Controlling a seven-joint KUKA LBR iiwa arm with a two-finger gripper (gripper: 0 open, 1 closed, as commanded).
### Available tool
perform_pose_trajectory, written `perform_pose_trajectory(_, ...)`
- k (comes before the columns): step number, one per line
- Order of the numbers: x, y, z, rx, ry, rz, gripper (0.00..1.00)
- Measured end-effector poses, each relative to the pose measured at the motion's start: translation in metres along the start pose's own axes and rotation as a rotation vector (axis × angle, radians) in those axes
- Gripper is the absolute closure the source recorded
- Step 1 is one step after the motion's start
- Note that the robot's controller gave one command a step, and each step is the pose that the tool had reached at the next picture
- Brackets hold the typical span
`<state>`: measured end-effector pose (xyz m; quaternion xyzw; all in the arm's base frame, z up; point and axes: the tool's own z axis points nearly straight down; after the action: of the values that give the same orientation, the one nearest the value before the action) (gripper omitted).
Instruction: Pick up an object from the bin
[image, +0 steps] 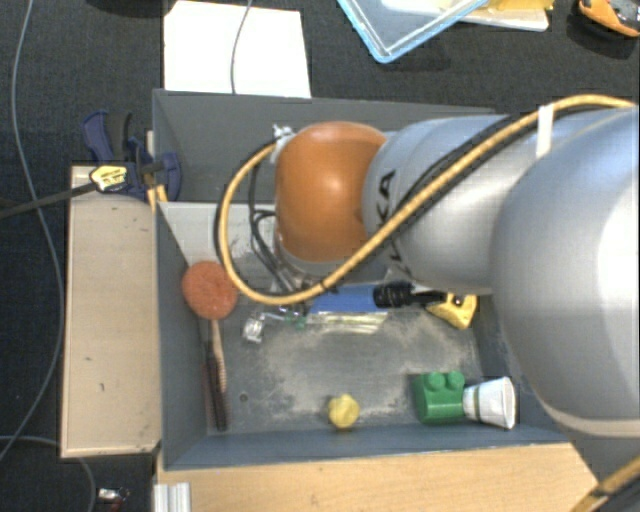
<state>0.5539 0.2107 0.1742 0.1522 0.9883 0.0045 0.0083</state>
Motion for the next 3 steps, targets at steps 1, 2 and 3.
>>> perform_pose_trajectory(1, 0.019, 0.002, -0.01, 0.006, 0.007, 0.039, 0.0)
perform_pose_trajectory(2, 0.036, -0.037, -0.005, 0.005, 0.007, -0.047, 0.0)
perform_pose_trajectory(3, -0.022, -0.045, 0.003, 0.0, 0.002, 0.039, 0.0)
